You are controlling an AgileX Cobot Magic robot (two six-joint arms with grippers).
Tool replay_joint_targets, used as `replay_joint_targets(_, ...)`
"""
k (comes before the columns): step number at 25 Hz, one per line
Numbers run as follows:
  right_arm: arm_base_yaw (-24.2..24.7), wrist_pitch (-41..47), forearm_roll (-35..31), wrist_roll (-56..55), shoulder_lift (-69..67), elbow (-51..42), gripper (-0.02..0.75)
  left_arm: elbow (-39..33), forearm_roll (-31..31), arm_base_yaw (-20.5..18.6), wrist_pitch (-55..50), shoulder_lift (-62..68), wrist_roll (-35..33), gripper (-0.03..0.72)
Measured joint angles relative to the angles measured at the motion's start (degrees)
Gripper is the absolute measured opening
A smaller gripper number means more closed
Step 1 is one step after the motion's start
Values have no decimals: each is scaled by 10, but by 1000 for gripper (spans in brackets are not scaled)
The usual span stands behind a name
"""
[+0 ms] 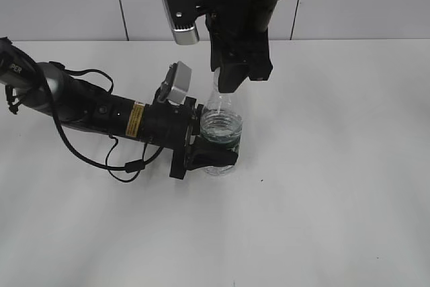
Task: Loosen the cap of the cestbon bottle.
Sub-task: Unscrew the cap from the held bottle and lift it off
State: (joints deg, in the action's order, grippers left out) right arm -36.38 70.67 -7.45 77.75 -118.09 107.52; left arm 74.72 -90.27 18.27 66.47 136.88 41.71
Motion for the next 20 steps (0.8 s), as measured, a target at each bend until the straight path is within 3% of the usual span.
replay_joint_targets(13,0,0,0,-9,0,0,305,0,-1,0,0,0,0,408)
replay_joint_targets(20,1,-2,11,-15,-1,0,391,0,-6,-1,1,0,-1,407)
